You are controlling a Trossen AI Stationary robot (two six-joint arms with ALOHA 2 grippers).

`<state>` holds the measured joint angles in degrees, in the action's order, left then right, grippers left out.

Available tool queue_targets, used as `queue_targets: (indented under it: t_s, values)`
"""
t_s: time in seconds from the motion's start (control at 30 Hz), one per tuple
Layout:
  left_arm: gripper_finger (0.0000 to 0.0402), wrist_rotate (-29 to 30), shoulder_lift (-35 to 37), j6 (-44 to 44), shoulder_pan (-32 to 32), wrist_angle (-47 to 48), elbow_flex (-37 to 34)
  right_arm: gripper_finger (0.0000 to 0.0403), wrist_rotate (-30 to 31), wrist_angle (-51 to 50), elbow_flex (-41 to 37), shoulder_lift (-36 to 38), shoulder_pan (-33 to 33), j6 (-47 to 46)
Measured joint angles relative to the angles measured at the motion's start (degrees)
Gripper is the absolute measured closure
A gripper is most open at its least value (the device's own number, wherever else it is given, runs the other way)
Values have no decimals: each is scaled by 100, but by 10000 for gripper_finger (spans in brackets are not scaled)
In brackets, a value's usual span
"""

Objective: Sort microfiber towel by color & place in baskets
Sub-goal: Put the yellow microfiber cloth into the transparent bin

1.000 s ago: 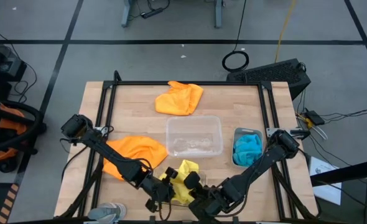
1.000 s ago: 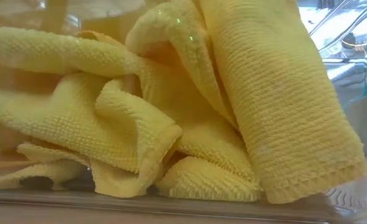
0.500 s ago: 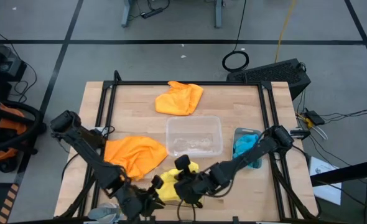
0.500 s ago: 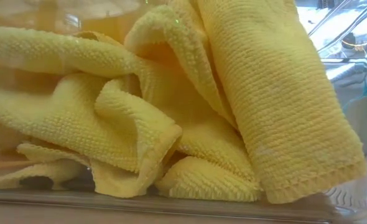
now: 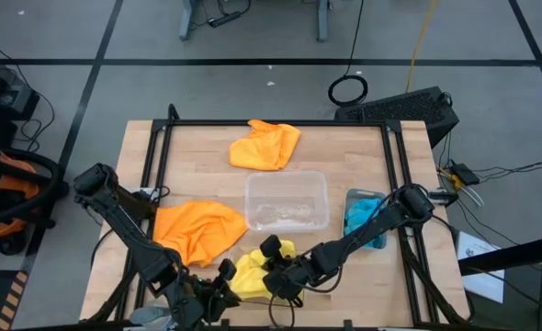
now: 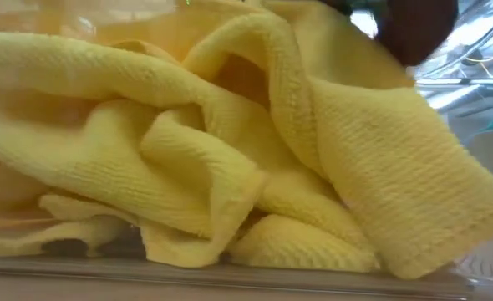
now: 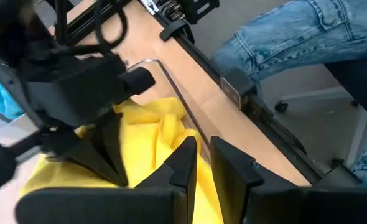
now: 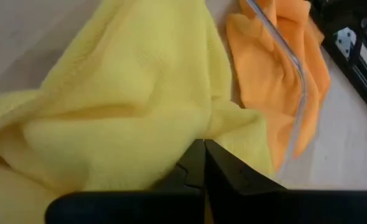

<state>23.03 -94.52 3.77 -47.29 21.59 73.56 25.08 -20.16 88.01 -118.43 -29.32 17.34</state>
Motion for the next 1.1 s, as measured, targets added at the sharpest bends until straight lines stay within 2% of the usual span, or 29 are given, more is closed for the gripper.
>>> queue_targets:
  t_s: [0.33,0.57,0.73,0.9,1.1]
  values:
    - [347,4,-2,-35,162,-3,0,403,33,328,-199,-2,-26,277]
    - [347,2,-2,-37,145,-5,0,403,538,330,378,-2,-203,1283]
    - [347,0,-2,-37,140,-7,-2,403,688,485,581,-2,-128,1886]
    - [347,-1,-2,-22,140,-23,-5,403,212,719,592,-190,213,1637]
    - [347,-9,-4,-25,136,-3,-7,403,15,905,568,-841,295,1932]
